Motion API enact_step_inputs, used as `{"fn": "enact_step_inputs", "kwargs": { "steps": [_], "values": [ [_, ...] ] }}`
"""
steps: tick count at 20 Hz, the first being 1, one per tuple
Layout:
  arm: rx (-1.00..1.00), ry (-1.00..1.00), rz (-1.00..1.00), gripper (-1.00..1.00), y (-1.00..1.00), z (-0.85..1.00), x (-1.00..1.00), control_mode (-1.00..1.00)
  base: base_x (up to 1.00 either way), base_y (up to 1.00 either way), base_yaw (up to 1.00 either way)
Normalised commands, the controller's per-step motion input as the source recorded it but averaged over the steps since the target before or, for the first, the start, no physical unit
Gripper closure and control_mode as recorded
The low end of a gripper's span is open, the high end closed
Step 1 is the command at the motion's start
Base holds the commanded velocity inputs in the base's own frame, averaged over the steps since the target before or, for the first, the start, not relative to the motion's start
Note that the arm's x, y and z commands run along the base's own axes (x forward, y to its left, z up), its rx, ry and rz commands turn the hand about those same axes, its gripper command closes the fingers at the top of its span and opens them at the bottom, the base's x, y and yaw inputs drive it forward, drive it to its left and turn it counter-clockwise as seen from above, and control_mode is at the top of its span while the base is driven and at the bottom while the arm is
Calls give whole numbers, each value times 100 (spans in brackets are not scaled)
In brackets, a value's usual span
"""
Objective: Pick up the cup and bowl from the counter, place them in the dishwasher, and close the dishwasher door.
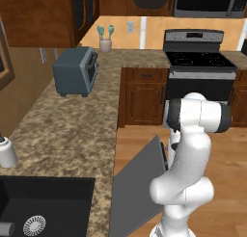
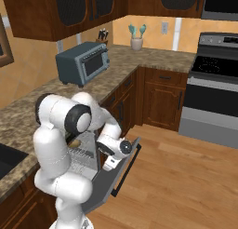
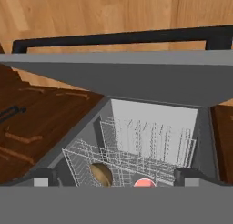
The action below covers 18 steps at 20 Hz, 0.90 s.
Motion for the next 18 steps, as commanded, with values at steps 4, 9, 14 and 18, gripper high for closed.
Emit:
{"fn": "enact_step_inputs", "kwargs": {
  "steps": [4,9,14,18],
  "values": [
    [1,4,-2,-100,-95,100,-58,-100,0,0,0],
    [0,16,-2,-100,-100,94,-54,-100,0,0,0],
    [0,16,0,-100,-99,46,-39,-100,0,0,0],
    [0,3,0,-100,-67,8,-29,-100,0,0,0]
  ]
}}
